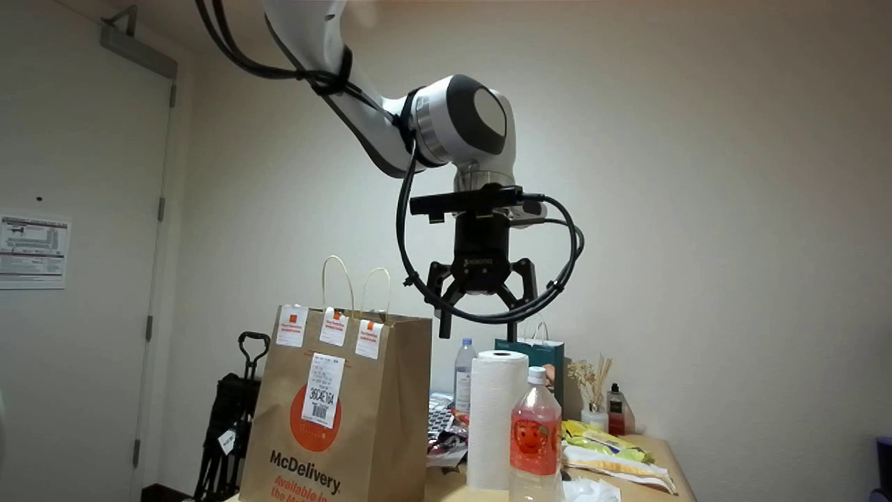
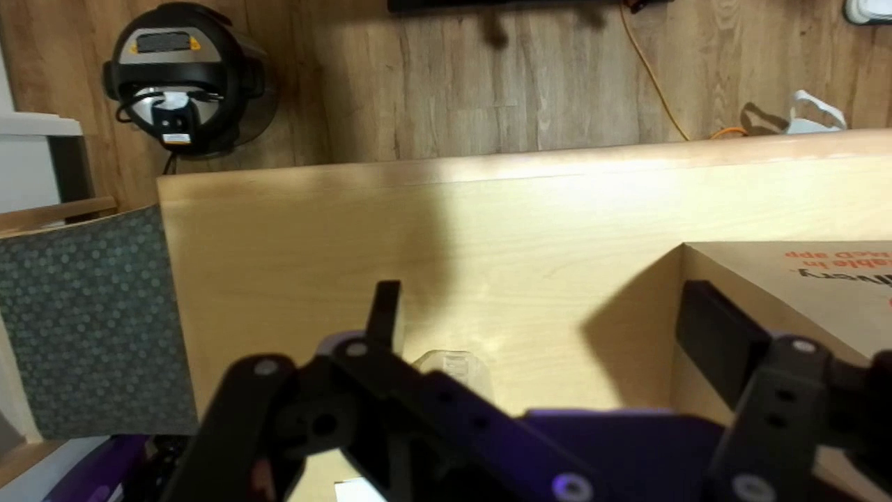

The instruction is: Put the bottle inside the paper bag

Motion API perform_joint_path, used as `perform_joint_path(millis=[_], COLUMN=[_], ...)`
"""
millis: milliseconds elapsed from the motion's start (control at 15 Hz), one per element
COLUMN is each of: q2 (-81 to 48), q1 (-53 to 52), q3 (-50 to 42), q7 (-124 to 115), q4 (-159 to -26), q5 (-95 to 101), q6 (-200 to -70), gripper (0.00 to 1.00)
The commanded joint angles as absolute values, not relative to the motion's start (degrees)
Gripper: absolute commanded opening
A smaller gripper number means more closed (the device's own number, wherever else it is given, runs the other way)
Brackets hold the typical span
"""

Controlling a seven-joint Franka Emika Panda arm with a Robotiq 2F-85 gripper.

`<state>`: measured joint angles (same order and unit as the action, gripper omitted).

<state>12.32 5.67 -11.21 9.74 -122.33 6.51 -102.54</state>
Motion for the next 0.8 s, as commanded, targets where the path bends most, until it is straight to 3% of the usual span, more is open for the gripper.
perform_joint_path(millis=[0, 400, 733], q2=[5.84, -5.81, -3.82], q1=[5.88, 6.58, 6.76], q3=[-11.49, -9.86, -9.38], q7=[12.34, 12.08, 10.52], q4=[-118.75, -108.86, -111.58], q5=[-0.26, -2.29, -0.77], q6=[-104.57, -109.40, -108.83], gripper=[1.00, 1.00, 1.00])
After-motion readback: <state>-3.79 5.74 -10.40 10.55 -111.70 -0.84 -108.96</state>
